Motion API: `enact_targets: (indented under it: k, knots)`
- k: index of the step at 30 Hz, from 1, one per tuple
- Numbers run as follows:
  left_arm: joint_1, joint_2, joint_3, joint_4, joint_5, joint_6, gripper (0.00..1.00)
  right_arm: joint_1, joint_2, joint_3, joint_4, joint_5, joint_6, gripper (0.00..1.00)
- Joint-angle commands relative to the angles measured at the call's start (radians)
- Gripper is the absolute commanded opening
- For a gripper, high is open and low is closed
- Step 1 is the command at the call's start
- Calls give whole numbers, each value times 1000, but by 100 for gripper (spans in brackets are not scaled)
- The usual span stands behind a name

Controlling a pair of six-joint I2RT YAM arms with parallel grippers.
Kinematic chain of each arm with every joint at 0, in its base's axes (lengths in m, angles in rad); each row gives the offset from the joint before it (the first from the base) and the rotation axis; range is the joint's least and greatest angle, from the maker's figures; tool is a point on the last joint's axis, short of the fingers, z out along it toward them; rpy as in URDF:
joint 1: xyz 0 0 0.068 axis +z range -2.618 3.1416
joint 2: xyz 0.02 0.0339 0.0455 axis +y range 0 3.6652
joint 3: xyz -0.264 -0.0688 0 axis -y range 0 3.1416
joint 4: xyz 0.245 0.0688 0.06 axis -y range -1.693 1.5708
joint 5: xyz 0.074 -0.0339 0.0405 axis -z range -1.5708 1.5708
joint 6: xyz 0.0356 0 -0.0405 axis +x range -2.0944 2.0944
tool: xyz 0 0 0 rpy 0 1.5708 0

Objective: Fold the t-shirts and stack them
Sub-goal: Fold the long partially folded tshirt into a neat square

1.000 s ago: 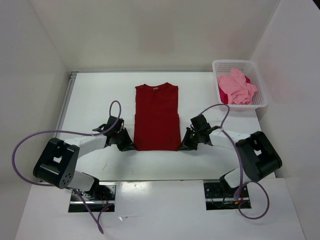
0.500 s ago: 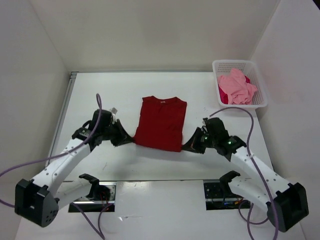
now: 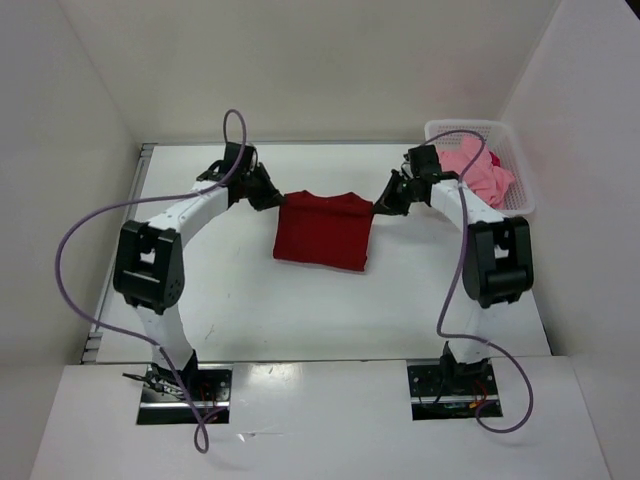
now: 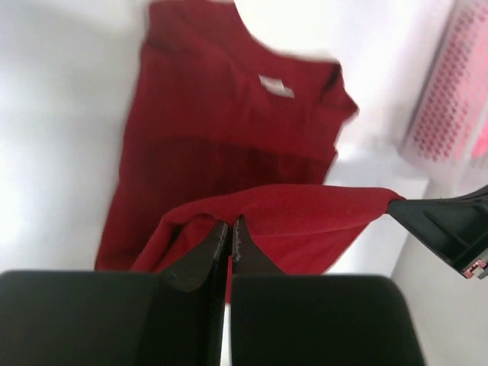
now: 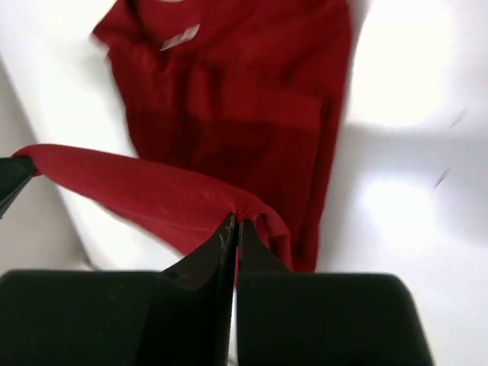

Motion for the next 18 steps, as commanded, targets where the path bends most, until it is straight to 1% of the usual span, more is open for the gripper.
enact_targets:
  k: [1,2,3,5,6,8,10,12,13,14,15,16,18]
  knots:
    - [15,108,144,38,-71,33,0,-25,106,162,20,43,-86,0]
    - [24,166,168,50,-71,33,0,-25,141,192,10,43,-86,0]
    - [24,196,197,50,-80,24,0,-25,210,250,10,53,-86,0]
    - [24,281,257,50,-80,15,0,-36,266,304,0,64,-86,0]
    - [33,305,315,41,-80,6,0,-36,310,327,0,64,-86,0]
    - [44,336,346,52,-89,-22,0,-36,352,405,0,64,-86,0]
    - [53,362,359,95,-99,-45,6,-36,412,486,-27,83,-86,0]
    - [64,389,391,118,-59,-45,20,-36,445,528,-50,98,-77,1]
    - [64,411,426,118,-41,-45,39,-36,470,552,-50,98,-77,4]
    - [64,411,441,127,-30,-45,48,-36,470,552,-50,98,-67,10]
    - [73,420,454,127,-14,-45,55,-36,470,552,-33,87,-56,24]
    - [73,402,454,127,-14,-45,60,-36,458,552,-23,87,-56,30]
    - [73,353,394,174,-31,-45,63,-36,435,552,-23,74,-47,39]
